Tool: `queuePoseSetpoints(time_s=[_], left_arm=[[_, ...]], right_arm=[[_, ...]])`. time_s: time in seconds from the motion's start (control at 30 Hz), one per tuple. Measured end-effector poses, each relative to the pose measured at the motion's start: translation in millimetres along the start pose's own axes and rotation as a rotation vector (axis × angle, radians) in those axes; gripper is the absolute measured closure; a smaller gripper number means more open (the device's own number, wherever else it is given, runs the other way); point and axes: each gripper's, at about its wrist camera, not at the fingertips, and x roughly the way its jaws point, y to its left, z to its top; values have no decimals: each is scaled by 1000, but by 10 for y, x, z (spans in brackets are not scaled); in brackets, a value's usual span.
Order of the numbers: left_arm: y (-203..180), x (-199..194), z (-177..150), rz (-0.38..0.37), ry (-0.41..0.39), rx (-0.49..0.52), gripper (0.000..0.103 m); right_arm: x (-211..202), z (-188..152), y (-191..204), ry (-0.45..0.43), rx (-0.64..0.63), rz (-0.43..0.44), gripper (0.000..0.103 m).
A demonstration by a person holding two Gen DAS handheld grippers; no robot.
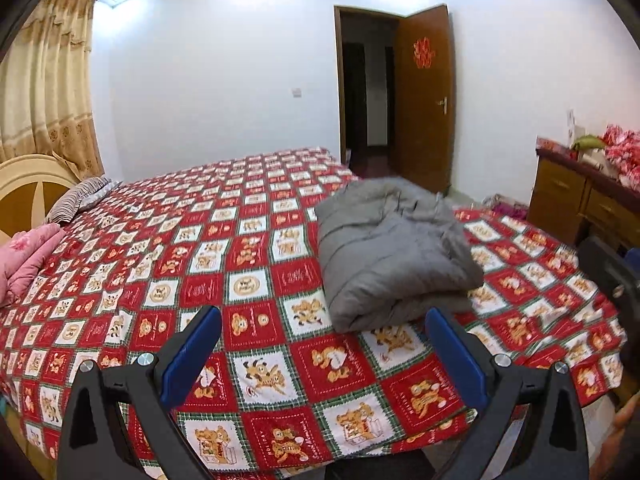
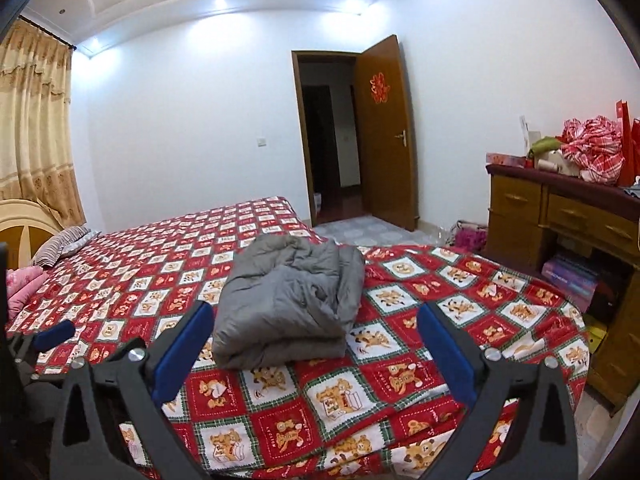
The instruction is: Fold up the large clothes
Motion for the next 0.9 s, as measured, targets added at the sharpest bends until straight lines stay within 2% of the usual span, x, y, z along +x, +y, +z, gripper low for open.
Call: queuePoseSetpoints(time_s=[0.23, 0.9], left_arm=[[47, -76, 15, -5, -26, -42, 1], [42, -149, 11, -2, -50, -43, 1]], right_arm=[[-41, 21, -5, -27, 0, 2, 0], [-76, 69, -77, -50, 10, -1, 0]])
